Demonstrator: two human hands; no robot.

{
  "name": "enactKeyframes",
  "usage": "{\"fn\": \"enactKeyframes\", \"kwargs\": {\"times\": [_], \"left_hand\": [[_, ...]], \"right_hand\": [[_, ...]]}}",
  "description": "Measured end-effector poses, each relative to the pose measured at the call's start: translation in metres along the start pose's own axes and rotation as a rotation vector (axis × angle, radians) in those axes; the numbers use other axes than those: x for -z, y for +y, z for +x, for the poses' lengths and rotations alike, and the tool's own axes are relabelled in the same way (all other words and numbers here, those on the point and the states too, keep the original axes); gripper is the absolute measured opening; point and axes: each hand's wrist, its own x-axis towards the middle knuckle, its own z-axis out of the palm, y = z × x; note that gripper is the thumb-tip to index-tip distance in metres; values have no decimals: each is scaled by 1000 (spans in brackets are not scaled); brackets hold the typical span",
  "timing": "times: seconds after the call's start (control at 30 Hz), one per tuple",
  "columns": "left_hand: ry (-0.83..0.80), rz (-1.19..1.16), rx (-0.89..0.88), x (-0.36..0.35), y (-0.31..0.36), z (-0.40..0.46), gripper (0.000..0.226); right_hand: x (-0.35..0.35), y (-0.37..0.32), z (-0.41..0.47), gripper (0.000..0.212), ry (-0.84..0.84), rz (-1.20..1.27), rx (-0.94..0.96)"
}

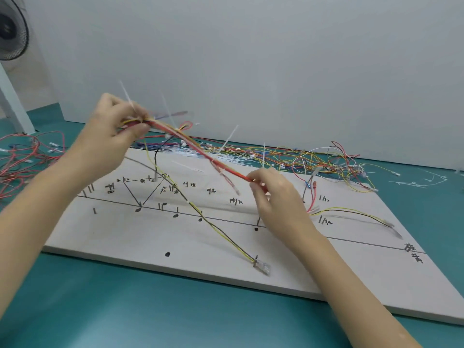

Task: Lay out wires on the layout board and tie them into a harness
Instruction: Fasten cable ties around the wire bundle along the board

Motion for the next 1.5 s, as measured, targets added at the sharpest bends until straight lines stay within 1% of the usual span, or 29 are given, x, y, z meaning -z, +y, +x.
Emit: {"fn": "enactKeyframes", "kwargs": {"times": [0.1,0.13,0.23,0.27,0.33,0.37,0.43,0.47,0.5,0.53,0.57,0.6,0.7,0.73,0.8,0.83,0.9,0.97,1.0,1.1,1.17,1.2,1.23,1.27,1.3,1.33,1.4,1.47,1.5], "left_hand": [[42,-77,-115,-8,30,7,20],[41,-83,-160,-12,39,6,19],[14,-39,-297,-33,58,0,16],[-4,-39,-328,-42,64,-4,16],[-12,-69,-372,-59,75,-14,16],[2,-100,-400,-68,81,-19,14],[40,-171,-445,-83,92,-29,11],[70,-194,-460,-91,97,-33,11],[112,-197,-461,-97,102,-36,13],[152,-206,-438,-101,105,-38,13],[182,-240,-383,-104,108,-39,7],[197,-295,-317,-106,111,-39,7],[240,-383,-220,-111,114,-42,43],[229,-381,-188,-111,113,-41,48],[178,-371,-65,-108,104,-35,56],[143,-380,5,-106,97,-33,57],[108,-408,118,-105,80,-33,54],[92,-425,191,-107,67,-40,54],[76,-426,223,-110,62,-44,53],[0,-435,293,-118,51,-49,51],[-30,-421,292,-120,47,-49,51],[-50,-403,281,-120,45,-49,50],[-79,-376,268,-120,43,-48,49],[-124,-339,252,-120,40,-48,45],[-179,-295,232,-119,37,-48,39],[-236,-249,213,-117,34,-48,31],[-324,-176,189,-113,27,-48,17],[-389,-122,197,-109,21,-47,9],[-427,-88,211,-106,19,-47,7]], "right_hand": [[20,-4,2,13,-118,366,-175],[27,-7,2,16,-172,446,-211],[45,-20,2,25,-306,649,-192],[48,-25,3,28,-316,673,-179],[51,-32,4,47,-282,669,-176],[52,-34,5,51,-265,662,-194],[53,-37,5,30,-274,696,-249],[53,-37,5,34,-292,718,-267],[54,-39,4,46,-324,714,-275],[54,-41,3,40,-322,719,-249],[55,-43,4,22,-300,730,-205],[55,-44,5,6,-276,731,-167],[49,-38,11,9,-145,662,-185],[47,-33,12,10,-88,656,-205],[46,-20,16,13,-2,586,-207],[47,-10,17,15,26,502,-198],[51,15,21,20,48,273,-204],[59,43,27,25,61,-8,-260],[66,58,31,28,76,-115,-315],[96,100,44,35,188,-278,-561],[117,123,50,39,223,-383,-791],[126,128,50,48,184,-425,-941],[135,131,51,65,115,-434,-1083],[141,131,51,85,32,-421,-1187],[145,128,50,100,-24,-404,-1241],[147,124,49,110,-28,-399,-1253],[144,114,46,114,97,-414,-1192],[130,100,39,107,241,-471,-1047],[120,94,35,98,304,-514,-928]]}}
